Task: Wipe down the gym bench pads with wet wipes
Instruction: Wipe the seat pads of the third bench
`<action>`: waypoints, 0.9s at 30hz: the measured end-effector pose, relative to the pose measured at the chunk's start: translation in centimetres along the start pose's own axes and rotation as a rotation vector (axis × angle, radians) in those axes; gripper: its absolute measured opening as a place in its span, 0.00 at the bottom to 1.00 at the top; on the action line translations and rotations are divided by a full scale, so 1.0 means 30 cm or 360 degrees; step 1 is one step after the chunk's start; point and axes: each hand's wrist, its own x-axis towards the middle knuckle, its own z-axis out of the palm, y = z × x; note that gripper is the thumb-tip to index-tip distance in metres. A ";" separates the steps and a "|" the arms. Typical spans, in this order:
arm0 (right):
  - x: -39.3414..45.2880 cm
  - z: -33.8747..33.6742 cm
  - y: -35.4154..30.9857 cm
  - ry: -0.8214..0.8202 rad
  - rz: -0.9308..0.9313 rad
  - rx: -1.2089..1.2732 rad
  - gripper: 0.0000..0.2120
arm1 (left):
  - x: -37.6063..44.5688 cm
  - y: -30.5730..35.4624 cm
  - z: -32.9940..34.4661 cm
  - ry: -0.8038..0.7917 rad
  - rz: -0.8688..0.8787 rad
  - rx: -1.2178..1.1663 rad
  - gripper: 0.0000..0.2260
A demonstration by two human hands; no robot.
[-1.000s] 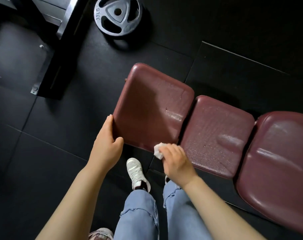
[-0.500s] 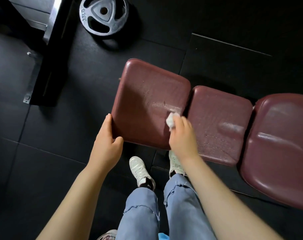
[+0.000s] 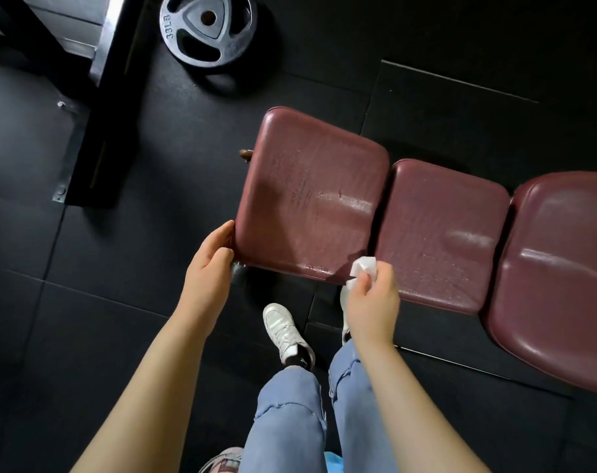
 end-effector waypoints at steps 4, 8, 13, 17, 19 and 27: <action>-0.117 0.121 -0.165 -0.0116 -0.0243 0.0035 0.05 | -0.023 -0.024 -0.005 0.0029 -0.0011 -0.0148 0.19; -0.233 0.259 -0.363 -0.0547 -0.1144 0.0001 0.07 | -0.022 -0.053 -0.026 0.0037 -0.0111 -0.0352 0.15; -0.074 0.127 -0.190 -0.0384 -0.1048 -0.0126 0.13 | -0.037 -0.081 -0.047 -0.0021 0.0016 -0.0235 0.16; 0.004 0.015 0.026 -0.0041 -0.0186 -0.0260 0.08 | -0.030 -0.099 -0.049 -0.0108 -0.0014 -0.0259 0.18; -0.010 0.069 -0.049 0.0061 -0.0117 -0.0207 0.07 | -0.020 -0.100 -0.051 -0.0101 -0.0067 -0.0305 0.18; -0.023 0.182 -0.308 -0.0279 -0.1339 -0.0323 0.09 | 0.010 -0.073 -0.041 -0.0005 -0.0144 -0.0515 0.16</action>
